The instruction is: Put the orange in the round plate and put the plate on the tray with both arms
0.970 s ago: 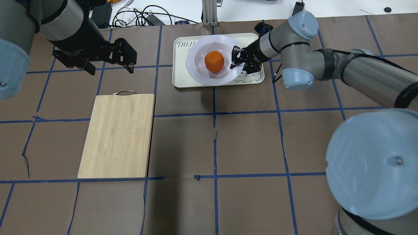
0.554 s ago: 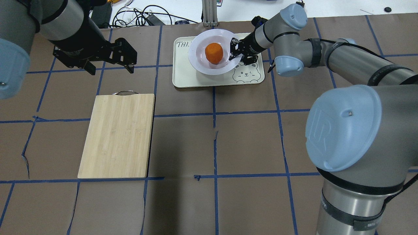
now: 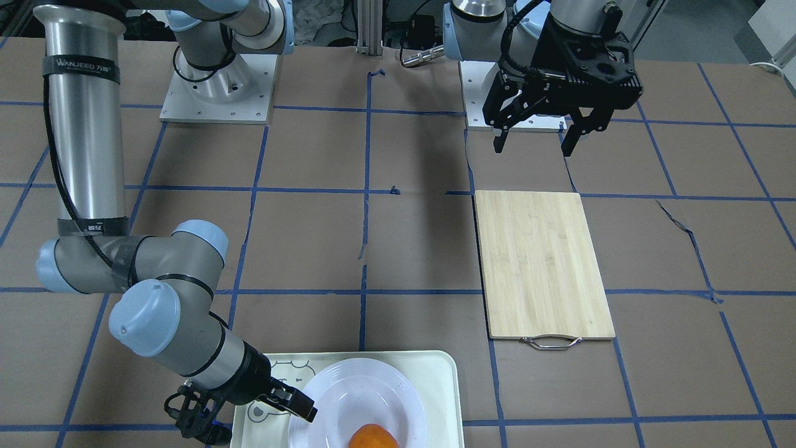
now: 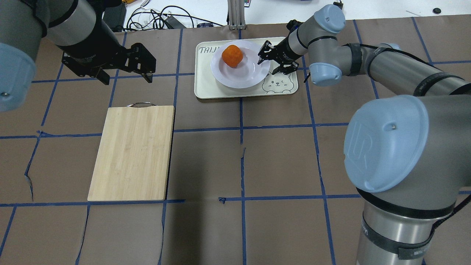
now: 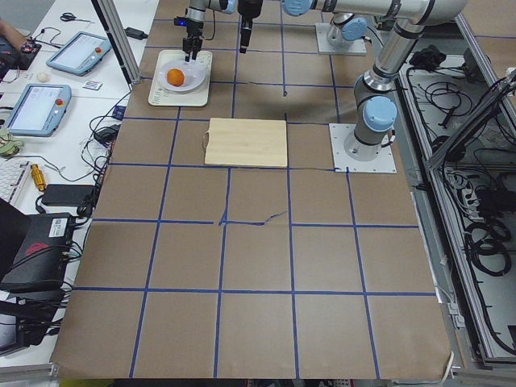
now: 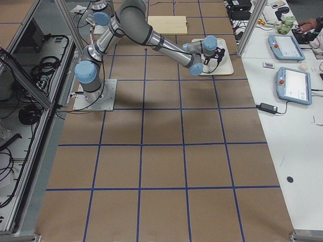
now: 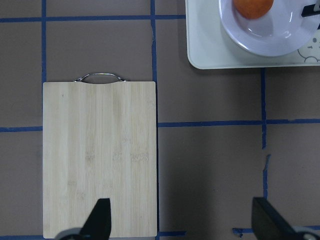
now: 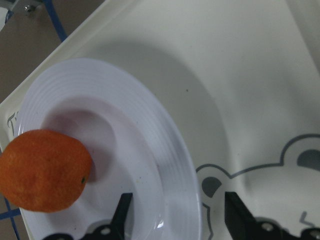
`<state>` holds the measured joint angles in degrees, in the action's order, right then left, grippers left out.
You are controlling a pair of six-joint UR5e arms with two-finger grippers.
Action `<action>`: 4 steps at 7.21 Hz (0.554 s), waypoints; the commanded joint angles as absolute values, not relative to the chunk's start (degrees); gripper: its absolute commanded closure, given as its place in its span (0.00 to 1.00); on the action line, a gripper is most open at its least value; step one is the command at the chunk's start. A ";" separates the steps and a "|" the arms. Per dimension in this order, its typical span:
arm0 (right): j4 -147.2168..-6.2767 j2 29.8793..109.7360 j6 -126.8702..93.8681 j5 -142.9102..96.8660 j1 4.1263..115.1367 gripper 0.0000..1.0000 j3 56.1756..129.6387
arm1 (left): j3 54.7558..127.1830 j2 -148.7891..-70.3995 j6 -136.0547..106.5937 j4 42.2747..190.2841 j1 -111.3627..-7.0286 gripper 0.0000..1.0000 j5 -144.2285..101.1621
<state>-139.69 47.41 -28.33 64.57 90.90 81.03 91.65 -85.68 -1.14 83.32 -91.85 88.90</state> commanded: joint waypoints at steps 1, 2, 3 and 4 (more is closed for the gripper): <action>-130.58 52.44 -22.02 72.65 88.87 0.09 80.51 | 91.67 -85.69 -1.06 83.32 -91.67 0.00 88.86; -123.21 56.12 -17.97 80.17 88.42 0.07 79.29 | 91.67 -85.69 -1.05 83.32 -91.67 0.00 88.86; -114.26 60.51 -17.32 84.51 88.42 0.07 77.71 | 91.67 -85.69 -1.05 83.32 -91.67 0.00 88.94; -103.99 65.95 -17.23 87.86 88.42 0.07 76.83 | 91.67 -85.69 -1.05 83.32 -91.67 0.00 88.86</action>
<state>-115.72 59.83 -18.18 82.88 88.53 78.16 91.67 -85.69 -1.06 83.32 -91.68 88.89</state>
